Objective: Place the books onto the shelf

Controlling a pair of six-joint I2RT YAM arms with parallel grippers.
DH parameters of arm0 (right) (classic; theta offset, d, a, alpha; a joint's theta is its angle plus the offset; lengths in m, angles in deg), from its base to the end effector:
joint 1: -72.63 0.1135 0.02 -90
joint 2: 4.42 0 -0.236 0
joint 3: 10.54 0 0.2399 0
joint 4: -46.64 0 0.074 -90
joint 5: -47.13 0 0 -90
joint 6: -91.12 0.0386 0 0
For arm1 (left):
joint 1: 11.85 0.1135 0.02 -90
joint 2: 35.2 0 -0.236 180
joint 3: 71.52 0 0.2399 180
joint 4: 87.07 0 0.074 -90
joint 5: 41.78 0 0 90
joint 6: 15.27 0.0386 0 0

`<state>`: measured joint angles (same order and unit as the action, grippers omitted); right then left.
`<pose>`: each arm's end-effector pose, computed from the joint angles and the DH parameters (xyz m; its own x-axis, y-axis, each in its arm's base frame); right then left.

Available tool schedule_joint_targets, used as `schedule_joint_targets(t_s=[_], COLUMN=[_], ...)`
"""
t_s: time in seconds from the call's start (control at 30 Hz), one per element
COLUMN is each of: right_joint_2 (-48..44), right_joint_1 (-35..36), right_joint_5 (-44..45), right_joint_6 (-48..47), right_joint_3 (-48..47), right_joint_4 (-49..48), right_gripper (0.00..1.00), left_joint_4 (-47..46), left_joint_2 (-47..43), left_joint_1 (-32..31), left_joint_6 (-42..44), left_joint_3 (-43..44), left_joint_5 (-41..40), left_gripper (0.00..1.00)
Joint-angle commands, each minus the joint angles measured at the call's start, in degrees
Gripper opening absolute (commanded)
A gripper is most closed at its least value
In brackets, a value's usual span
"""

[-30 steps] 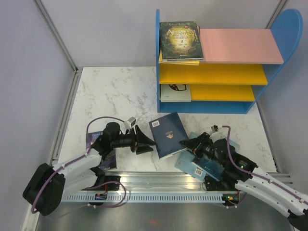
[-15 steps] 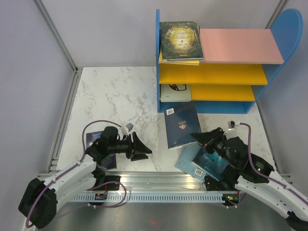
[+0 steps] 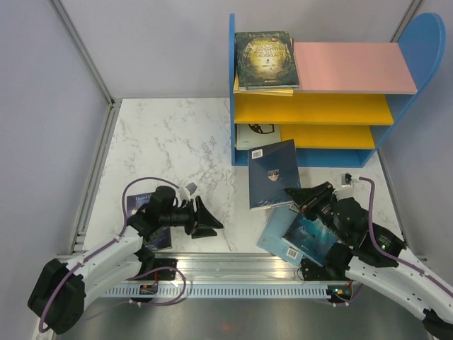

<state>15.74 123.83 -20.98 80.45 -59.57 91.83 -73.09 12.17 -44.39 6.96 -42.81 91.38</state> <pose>0.0826 0.0798 0.2798 -0.5229 0.8049 -0.2806 0.0807 0.3745 0.9237 0.1320 -0.1156 0.1553 -0.9847 -0.1727 0.0229 -0.0887 0.3840 -0.9191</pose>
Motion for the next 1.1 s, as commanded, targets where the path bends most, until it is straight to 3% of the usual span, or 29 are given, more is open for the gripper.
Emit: schedule_joint_targets(t_s=[0.0,0.4,0.63,0.83,1.07], right_joint_2=[-1.1,-0.3,4.6,10.6,22.2], right_joint_1=[0.0,0.0,-0.5,-7.9,-24.2], right_joint_5=[3.2,8.3,8.6,0.5,-16.2], right_joint_6=[0.6,0.5,2.1,4.3,1.5], right_joint_3=[0.3,6.3,8.4,10.2,4.1], right_joint_4=[-15.6,-30.2,-35.1,-42.1,-45.9], right_gripper=[0.00,0.00,0.00,0.00,0.00], left_joint_4=[0.2,5.8,7.6,8.4,11.4], left_joint_2=[0.9,2.9,3.2,3.1,1.3], left_joint_1=[0.3,0.5,0.8,1.3,2.2], left_joint_6=[3.6,7.9,9.9,10.6,12.0], left_joint_3=[2.3,5.5,6.6,7.7,8.4], left_joint_5=[1.4,2.8,3.4,4.4,4.7], left_gripper=[0.60,0.59,0.58,0.57,0.57])
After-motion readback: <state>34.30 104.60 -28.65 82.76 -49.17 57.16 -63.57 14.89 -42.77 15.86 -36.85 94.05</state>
